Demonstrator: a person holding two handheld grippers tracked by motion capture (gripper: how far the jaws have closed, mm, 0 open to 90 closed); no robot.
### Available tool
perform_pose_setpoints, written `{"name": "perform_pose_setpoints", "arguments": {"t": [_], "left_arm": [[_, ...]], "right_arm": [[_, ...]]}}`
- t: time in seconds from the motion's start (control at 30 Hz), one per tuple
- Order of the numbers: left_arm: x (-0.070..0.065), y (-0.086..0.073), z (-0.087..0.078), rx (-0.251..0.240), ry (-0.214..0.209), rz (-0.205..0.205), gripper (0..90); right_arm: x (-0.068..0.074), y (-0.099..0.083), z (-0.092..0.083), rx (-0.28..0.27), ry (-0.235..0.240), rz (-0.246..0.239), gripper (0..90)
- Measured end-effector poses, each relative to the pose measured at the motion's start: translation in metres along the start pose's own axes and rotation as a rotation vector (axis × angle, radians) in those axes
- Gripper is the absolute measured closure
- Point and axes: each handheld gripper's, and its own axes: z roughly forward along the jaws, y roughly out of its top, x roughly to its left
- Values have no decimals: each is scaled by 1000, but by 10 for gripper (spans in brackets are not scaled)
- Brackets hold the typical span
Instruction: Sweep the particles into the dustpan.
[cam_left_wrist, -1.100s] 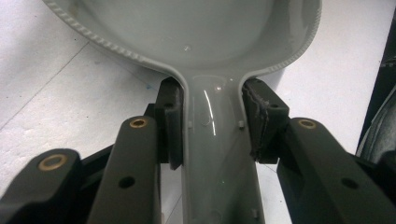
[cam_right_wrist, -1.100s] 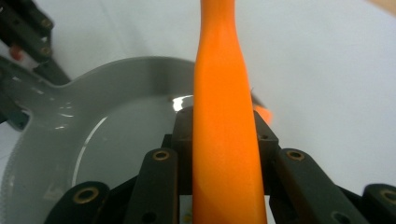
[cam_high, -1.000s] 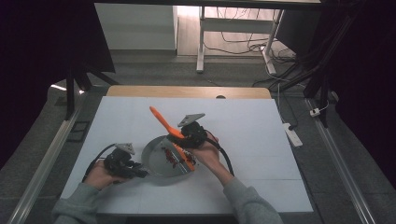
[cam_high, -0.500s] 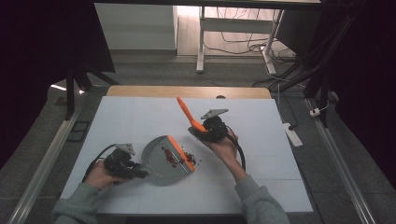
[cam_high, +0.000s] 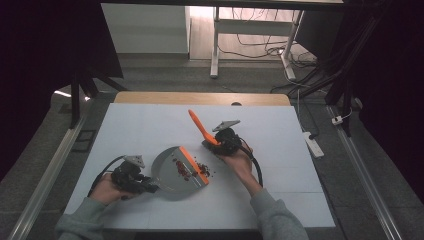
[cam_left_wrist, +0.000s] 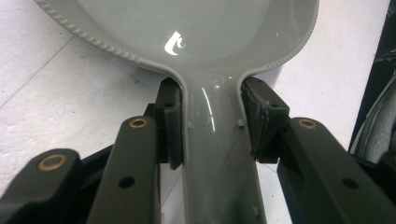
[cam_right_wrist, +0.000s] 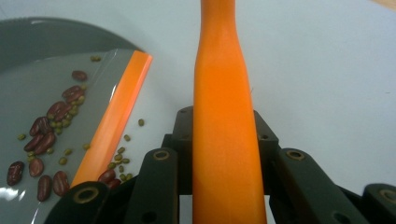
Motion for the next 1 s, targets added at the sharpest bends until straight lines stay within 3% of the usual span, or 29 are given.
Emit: {"name": "perform_pose_setpoints", "arguments": {"t": [0.33,0.43,0.63,0.87,1.0], "left_arm": [[-2,0,0,7,-1,5,614],[-2,1,2,10,-3,6,614],[-2,1,2,10,-2,6,614],[-2,1,3,13,-2,4,614],[-2,1,3,14,-2,4,614]], "right_arm": [[18,1,9,16,21,-18,708],[24,1,11,4,38,5,708],[38,4,14,3,39,-22,707],[45,4,17,-18,92,8,708],[52,5,19,-29,84,-2,707]]}}
